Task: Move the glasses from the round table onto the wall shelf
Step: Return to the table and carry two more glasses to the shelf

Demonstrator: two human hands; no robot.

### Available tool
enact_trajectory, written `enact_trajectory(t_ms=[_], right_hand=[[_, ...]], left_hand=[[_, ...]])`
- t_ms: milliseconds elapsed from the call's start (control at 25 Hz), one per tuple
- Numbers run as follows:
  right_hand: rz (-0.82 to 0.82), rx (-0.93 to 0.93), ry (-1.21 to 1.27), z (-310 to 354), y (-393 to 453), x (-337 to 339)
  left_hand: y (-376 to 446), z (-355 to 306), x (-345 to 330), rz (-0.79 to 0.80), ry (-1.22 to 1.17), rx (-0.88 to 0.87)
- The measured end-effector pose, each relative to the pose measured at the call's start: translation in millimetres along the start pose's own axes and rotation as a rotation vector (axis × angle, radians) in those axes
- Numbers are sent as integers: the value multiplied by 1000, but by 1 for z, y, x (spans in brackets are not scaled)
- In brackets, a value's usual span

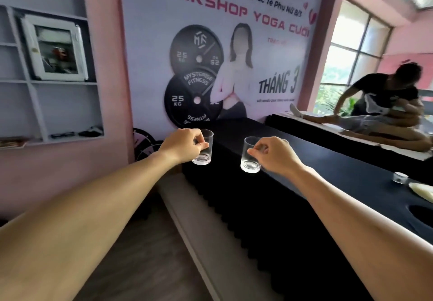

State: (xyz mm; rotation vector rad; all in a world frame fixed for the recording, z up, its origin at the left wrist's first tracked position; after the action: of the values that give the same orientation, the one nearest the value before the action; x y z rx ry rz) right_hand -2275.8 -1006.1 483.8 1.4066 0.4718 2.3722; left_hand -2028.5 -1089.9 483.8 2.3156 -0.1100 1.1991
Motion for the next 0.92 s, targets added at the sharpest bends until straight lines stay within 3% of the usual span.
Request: enact_trajectory(t_ms=[400, 920], right_hand=[[131, 221, 117, 52, 205, -129], [246, 360, 249, 224, 427, -366]], left_hand=[[104, 143, 32, -140, 142, 238], [233, 418, 140, -228, 267, 342]])
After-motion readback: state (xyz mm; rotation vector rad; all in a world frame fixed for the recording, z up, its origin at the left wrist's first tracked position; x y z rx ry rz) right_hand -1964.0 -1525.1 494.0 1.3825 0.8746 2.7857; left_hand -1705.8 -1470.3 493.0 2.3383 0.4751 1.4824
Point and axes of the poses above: each hand's wrist, its own y-axis towards the middle knuckle, its own x-axis out of the back of the hand, z = x × y, the point moved 7 cm from there along y, towards the middle knuckle, and after that the axes turned 2 degrees about x, right-handed, at the moved point
